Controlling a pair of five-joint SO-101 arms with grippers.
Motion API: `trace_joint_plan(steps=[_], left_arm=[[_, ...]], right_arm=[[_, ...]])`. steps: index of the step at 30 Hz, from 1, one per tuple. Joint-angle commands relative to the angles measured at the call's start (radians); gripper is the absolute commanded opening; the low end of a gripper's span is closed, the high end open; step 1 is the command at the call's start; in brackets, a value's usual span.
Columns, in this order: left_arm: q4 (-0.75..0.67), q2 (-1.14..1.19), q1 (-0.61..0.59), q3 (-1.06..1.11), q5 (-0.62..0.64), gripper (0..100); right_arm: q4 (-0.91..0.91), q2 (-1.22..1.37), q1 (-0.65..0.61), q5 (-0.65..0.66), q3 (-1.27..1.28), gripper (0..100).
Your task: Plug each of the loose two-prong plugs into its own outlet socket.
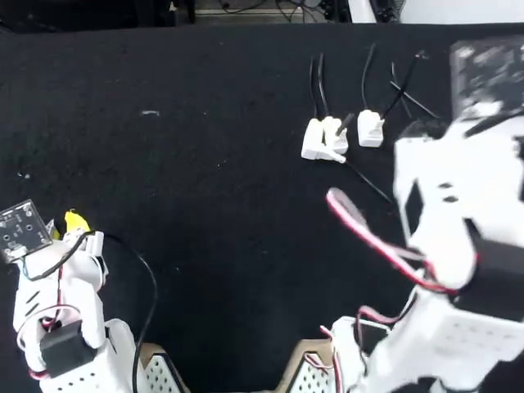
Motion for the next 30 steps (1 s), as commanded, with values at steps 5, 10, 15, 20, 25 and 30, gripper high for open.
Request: trace_joint_plan(steps=[5, 10, 15, 20, 25, 30], left_arm=[[-0.002, -0.006, 0.021, -0.002, -0.009, 9], [0.002, -0.006, 0.047, -0.002, -0.005, 9], [-0.006, -0.006, 0.251, 0.058, -0.009, 9], [-0.060, -0.006, 0.395, 0.160, -0.009, 9], [-0.083, -0.006, 0.421, 0.232, -0.009, 8], [-0.084, -0.006, 0.421, 0.277, -0.011, 3]], right_arm=[[-0.158, -0.292, -0.132, -0.002, 0.432, 1.5], [-0.226, -0.507, -0.253, -0.008, 0.742, 1.5], [-0.245, -0.792, -0.319, -0.008, 1.030, 1.2], [-0.275, -1.138, -0.347, -0.008, 1.254, 1.5], [-0.262, -1.161, -0.370, -0.008, 1.356, 1.5], [-0.259, -1.165, -0.367, -0.009, 1.434, 1.2]])
